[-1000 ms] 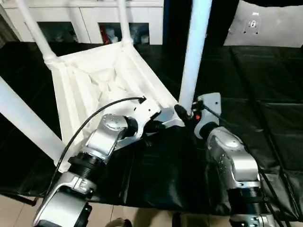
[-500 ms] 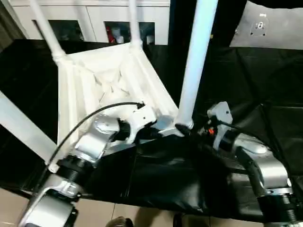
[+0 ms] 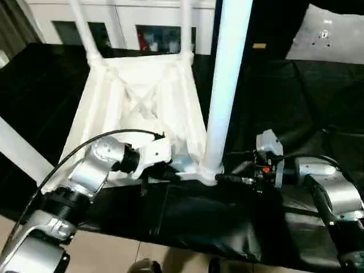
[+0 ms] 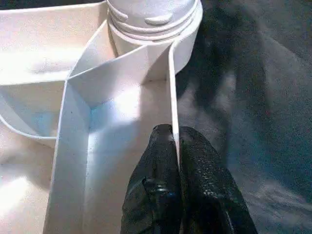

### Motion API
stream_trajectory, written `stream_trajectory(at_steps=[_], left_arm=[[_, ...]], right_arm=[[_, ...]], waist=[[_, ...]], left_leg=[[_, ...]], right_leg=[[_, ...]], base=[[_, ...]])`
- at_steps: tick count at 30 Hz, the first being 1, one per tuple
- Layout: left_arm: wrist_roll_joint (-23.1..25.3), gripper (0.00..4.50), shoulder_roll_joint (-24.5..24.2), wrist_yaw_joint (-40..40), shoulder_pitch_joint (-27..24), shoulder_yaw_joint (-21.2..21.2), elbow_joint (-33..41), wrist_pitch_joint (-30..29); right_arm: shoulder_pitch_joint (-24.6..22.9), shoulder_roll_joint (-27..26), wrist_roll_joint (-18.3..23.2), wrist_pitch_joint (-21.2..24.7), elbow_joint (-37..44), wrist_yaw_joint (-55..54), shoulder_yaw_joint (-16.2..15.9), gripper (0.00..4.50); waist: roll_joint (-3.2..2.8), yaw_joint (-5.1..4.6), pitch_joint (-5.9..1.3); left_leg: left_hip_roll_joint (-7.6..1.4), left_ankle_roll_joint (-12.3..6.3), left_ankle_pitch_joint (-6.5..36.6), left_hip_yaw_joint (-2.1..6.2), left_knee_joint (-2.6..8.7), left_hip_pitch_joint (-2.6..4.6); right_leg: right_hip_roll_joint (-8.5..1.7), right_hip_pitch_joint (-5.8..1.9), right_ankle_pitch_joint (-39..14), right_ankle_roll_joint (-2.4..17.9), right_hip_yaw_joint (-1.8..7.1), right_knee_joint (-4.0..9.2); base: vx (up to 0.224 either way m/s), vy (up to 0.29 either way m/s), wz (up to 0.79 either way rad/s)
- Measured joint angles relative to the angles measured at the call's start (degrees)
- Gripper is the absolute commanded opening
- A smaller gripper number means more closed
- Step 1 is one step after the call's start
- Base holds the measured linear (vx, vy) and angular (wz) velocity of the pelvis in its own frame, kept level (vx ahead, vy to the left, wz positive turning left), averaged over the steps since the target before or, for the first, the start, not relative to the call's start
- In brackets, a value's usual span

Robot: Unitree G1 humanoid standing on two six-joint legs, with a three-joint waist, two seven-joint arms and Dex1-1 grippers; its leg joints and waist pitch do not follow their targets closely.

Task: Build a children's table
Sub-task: Rotate leg to tighten

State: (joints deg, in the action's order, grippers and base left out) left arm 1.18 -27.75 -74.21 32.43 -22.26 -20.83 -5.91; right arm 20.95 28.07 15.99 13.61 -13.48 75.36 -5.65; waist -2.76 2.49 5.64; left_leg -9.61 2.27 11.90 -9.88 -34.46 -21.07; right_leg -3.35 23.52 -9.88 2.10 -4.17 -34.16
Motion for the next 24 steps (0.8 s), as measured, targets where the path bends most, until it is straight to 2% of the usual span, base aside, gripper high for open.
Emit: stream_trajectory(at_steps=[4, 6, 12, 21, 24], left_arm=[[-0.3, 0.00, -0.1, -1.8, -0.2, -1.0, 0.9, 0.6], [-0.3, 0.00, -0.1, -2.3, -0.2, -1.3, 1.5, 0.9], [-0.3, 0.00, -0.4, -2.6, -0.4, -1.3, 1.9, 0.9], [-0.4, 0.00, -0.3, -2.8, -0.4, -1.3, 1.9, 0.8], [-0.5, 0.00, 0.5, -2.5, -0.4, -1.1, 2.2, -0.8]], right_arm=[[1.8, -0.3, 0.2, -0.2, -1.9, 2.0, -1.6, 2.68], [2.6, -0.7, 0.3, -0.5, -3.0, 3.1, -2.2, 2.44], [3.8, -1.0, 0.4, -0.7, -4.9, 5.2, -2.9, 2.06], [4.0, -0.6, 0.7, 0.3, -4.8, 5.8, -3.0, 1.99], [3.0, -1.0, 0.9, 1.5, -3.2, 4.8, -2.7, 1.99]], waist=[[0.33, 0.89, -0.03], [0.59, 1.20, -0.03], [0.89, 1.01, -0.03], [0.89, 1.08, -0.03], [0.88, 1.21, -0.03]], left_leg=[[0.00, 0.00, 0.0, 0.01, -0.05, -0.01], [0.00, 0.00, 0.0, 0.01, -0.08, -0.01], [0.00, 0.00, 0.0, -0.02, -0.11, -0.01], [-0.01, 0.00, 0.0, -0.02, -0.11, 0.00], [-0.01, 0.00, 0.0, -0.01, -0.10, 0.01]], right_leg=[[-0.02, 0.05, 0.0, 0.0, -0.01, -0.04], [-0.03, 0.04, 0.0, 0.0, -0.02, -0.05], [-0.04, 0.04, 0.0, 0.0, 0.00, -0.07], [-0.03, 0.04, 0.0, 0.0, 0.00, -0.09], [-0.03, 0.03, 0.0, 0.0, 0.00, -0.09]], base=[[0.000, 0.000, 0.00], [0.000, 0.000, 0.00], [0.000, 0.000, 0.00], [0.000, 0.000, 0.00], [0.000, 0.000, 0.00]])
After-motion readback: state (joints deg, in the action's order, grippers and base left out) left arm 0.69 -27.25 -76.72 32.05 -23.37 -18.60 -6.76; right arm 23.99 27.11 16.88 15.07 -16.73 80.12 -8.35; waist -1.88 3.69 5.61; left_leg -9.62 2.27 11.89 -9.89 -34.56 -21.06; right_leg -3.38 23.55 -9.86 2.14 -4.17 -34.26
